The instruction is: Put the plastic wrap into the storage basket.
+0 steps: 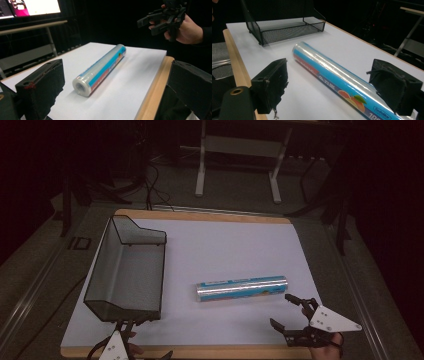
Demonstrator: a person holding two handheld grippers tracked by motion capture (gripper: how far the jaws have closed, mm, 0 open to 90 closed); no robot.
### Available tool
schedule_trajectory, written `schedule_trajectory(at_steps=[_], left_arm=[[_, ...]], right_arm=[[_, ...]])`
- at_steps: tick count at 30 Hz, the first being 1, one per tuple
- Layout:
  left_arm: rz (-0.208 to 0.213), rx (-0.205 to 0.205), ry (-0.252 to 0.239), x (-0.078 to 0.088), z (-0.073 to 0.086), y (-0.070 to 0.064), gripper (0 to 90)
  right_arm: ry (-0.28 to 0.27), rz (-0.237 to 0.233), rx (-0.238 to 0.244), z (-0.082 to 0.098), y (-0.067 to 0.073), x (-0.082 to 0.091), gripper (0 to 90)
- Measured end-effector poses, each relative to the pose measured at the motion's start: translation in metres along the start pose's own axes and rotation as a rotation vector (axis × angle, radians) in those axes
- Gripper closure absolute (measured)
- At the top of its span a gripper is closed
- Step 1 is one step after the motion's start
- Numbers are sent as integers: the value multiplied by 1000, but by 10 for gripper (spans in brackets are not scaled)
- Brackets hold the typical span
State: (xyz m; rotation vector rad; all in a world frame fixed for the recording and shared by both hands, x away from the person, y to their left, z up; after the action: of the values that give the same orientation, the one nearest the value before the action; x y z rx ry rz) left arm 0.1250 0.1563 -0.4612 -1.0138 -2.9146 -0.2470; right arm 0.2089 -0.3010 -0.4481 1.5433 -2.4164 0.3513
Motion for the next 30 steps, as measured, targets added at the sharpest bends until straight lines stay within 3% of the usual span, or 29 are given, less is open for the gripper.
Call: schedule_trajectory(at_steps=[8, 11, 16, 21, 24, 28, 30], left_arm=[[3, 17, -17, 1, -1, 0, 18], [10, 10, -11, 0, 0, -1, 18], [14, 10, -12, -1, 0, -3, 18], [6, 5, -14, -1, 0, -4, 18], [8, 7, -12, -1, 0, -5, 18], [16, 3, -3, -3, 1, -6, 18], [20, 2, -1, -3, 1, -7, 18]], right_arm=[[3, -10, -32, -7, 3, 6, 141], [11, -42, -21, -12, 8, 4, 137], [25, -50, 13, -19, 13, 1, 131], [25, -75, 21, -29, 11, -4, 129], [53, -74, 33, -35, 9, -9, 117], [46, -89, 16, -41, 5, -12, 100], [48, -69, 26, -43, 4, -13, 100]])
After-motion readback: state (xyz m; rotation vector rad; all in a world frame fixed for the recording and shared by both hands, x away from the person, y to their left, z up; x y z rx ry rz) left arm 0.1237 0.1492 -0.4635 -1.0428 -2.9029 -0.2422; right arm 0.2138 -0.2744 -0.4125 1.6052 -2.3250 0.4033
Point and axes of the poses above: each handheld gripper's, and its own axes: x roughly backward along the jaws, z roughly out of its underside, y roughly to its left, the point moved 1 cm from there along -x, roughly forward along the jaws, and after that the axes turned 13 degrees about -z, right-handed, at the moved point
